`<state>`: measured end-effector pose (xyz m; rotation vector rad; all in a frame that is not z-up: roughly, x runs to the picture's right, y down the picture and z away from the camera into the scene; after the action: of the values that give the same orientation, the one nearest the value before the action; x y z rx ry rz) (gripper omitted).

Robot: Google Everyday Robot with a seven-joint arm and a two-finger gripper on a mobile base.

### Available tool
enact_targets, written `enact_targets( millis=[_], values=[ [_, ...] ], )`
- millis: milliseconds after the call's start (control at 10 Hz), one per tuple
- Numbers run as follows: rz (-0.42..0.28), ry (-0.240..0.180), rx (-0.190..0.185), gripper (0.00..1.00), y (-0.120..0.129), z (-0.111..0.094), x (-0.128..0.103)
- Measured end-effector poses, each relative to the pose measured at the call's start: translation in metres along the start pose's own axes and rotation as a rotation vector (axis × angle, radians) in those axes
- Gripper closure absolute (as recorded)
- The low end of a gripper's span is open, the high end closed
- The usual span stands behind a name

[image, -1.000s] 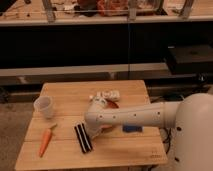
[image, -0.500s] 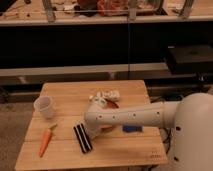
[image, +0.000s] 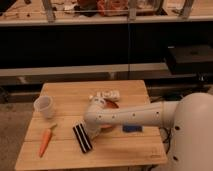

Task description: Push the eraser across the table

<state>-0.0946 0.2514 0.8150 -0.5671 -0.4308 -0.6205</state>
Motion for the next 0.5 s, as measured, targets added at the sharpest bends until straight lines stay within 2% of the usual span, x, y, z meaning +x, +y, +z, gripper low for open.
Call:
enact_targets(
  millis=[500],
  values=[
    [-0.011,-0.002,0.003,1.0,-0.0019,0.0012,-0.0015]
  ],
)
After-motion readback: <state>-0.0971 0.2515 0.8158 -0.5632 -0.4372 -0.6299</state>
